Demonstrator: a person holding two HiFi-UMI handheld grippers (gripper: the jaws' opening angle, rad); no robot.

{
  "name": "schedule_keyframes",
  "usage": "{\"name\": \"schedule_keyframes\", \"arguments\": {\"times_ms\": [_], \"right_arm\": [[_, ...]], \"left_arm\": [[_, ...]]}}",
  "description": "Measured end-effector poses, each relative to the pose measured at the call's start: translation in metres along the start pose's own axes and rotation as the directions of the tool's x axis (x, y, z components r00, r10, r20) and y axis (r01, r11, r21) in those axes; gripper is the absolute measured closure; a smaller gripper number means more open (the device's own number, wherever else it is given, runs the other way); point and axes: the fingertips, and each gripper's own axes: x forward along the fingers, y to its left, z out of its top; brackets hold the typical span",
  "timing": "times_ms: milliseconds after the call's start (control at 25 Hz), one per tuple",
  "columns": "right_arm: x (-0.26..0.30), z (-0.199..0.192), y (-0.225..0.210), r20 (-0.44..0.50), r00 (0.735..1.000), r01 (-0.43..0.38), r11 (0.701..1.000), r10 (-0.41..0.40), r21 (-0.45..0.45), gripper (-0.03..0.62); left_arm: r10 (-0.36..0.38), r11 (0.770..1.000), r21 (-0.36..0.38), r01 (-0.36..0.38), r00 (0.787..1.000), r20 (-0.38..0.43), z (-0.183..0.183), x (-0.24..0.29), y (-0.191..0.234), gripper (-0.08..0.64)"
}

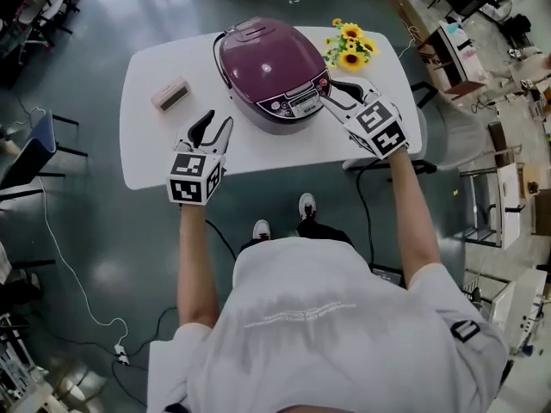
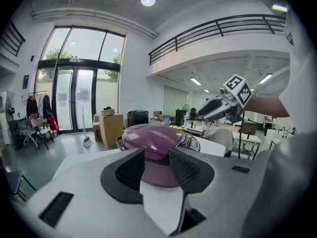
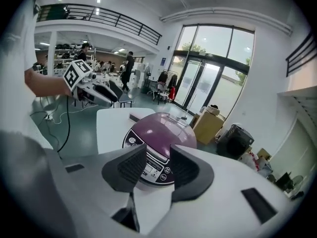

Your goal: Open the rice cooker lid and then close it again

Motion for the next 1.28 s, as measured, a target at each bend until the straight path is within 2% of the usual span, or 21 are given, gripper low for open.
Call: {"name": "schedule_keyframes", "arguments": {"times_ms": [240, 520, 840, 1280], "right_arm": [[0.027, -0.006, 0.001, -0.041, 0.989, -0.147, 0.982, 0.143, -0.118, 0.463], [0.059, -0.021, 0.007, -0.131, 0.948, -0.314, 0.918, 0.290, -0.241, 0.494], [0.079, -0.034, 0.013, -0.173, 0.919, -0.390, 0.884, 0.354, -0.259, 0.515], [0.088, -0.039, 0.023, -0.278, 0.894, -0.440, 0.807, 0.351, -0.395, 0.535]], "left_arm": [[0.088, 0.996, -0.030, -0.089, 0.996, -0.015, -0.001, 0.002, -0.004, 0.388], [0.163, 0.985, -0.057, -0.165, 0.985, -0.048, -0.006, 0.006, -0.010, 0.388], [0.159, 0.985, -0.057, -0.164, 0.984, -0.080, -0.013, 0.011, -0.022, 0.388], [0.119, 0.989, -0.076, -0.128, 0.986, -0.120, -0.029, 0.017, -0.030, 0.394]]}}
